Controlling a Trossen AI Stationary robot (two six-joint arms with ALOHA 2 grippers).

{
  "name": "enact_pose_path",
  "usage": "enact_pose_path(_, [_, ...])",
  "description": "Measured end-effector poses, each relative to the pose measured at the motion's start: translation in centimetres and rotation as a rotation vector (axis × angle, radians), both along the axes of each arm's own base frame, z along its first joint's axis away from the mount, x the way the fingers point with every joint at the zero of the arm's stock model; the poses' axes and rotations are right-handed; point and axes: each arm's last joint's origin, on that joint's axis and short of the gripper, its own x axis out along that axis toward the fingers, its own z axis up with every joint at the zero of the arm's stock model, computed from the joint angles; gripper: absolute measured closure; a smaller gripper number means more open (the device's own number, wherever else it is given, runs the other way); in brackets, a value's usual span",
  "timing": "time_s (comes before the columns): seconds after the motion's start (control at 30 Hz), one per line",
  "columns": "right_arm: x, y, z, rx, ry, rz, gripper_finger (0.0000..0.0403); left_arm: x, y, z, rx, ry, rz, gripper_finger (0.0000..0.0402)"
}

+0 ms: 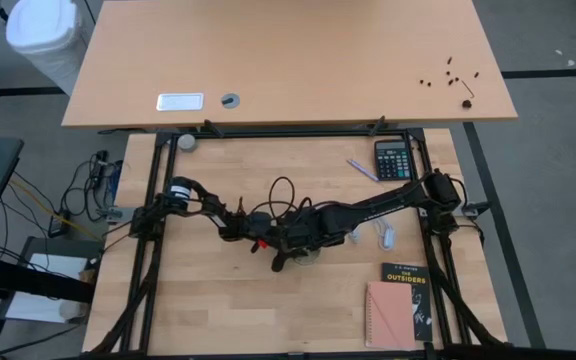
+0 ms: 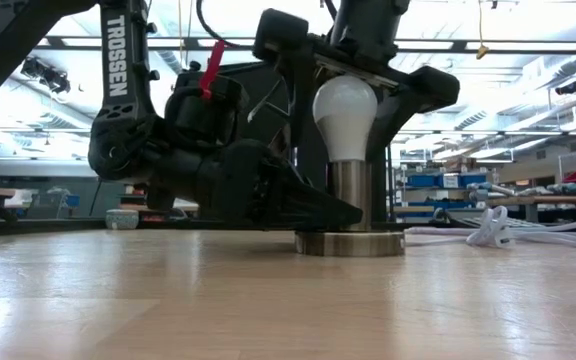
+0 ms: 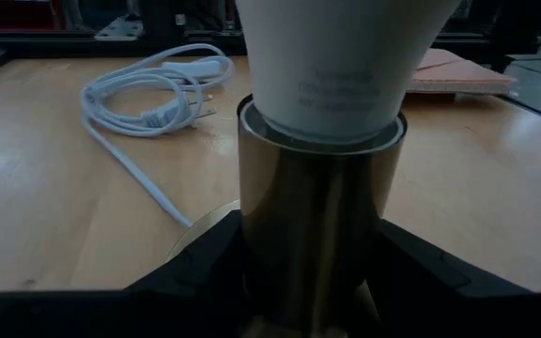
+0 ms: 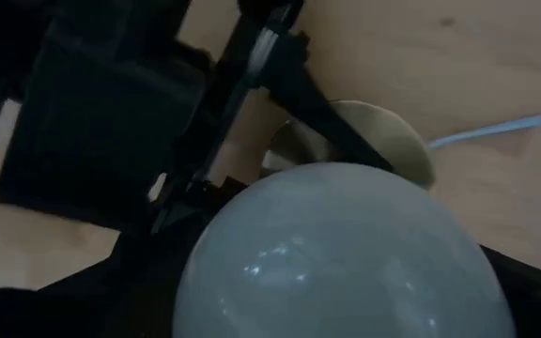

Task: Screw lightbulb
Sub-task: Insert the light bulb into the lamp

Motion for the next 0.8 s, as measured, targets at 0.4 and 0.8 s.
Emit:
enact_pose_path(0.4, [-0.41,-0.19,0.98,-0.036,0.073,0.017,0.0057,-0.03,0.03,0.01,-0.006,0.0,0.002,0.0204])
enact_pose_path(0.8, [-0.22,-0.27,1.24,-0.032,0.055,0.073,0.0057,-0.04,-0.07,0.0,0.0,0.001,-0.006,0.0204])
